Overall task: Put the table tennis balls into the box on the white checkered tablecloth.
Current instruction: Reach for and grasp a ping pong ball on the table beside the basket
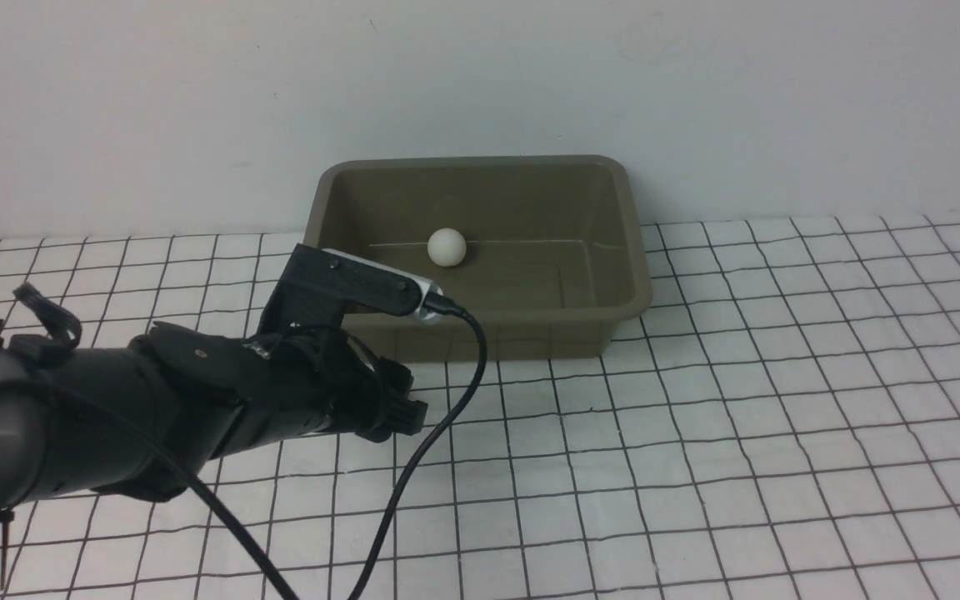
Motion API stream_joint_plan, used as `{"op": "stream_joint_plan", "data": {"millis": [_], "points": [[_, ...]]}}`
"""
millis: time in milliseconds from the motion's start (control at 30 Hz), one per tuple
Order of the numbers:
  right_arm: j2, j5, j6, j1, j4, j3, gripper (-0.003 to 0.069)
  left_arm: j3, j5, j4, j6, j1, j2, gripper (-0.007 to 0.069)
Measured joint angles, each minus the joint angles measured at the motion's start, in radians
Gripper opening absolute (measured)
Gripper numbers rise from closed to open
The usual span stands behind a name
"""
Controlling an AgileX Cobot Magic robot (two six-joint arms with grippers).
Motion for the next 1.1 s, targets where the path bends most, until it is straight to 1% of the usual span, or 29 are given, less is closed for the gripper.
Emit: {"op": "stream_joint_plan", "data": {"millis": [367,800,933,967,1033,1100], "points": [[0.000,0.000,0.000,0.000,0.000,0.000,0.0462,-0.083,-0.014,0.000,0.000,0.000,0.151,0.0479],[0.000,0.000,0.000,0.000,0.000,0.000,0.0462,-0.095,-0.038,0.000,0.000,0.000,0.208,0.0478],[0.000,0.000,0.000,0.000,0.000,0.000,0.0462,-0.095,-0.045,-0.001,0.000,0.000,0.211,0.0428],[0.000,0.000,0.000,0.000,0.000,0.000,0.0462,-0.096,-0.048,-0.004,0.000,0.000,0.211,0.0391],[0.000,0.000,0.000,0.000,0.000,0.000,0.0462,-0.096,-0.051,-0.006,0.000,0.000,0.211,0.0349],[0.000,0.000,-0.001,0.000,0.000,0.000,0.0462,-0.096,-0.053,-0.010,0.000,0.000,0.211,0.0343]]}}
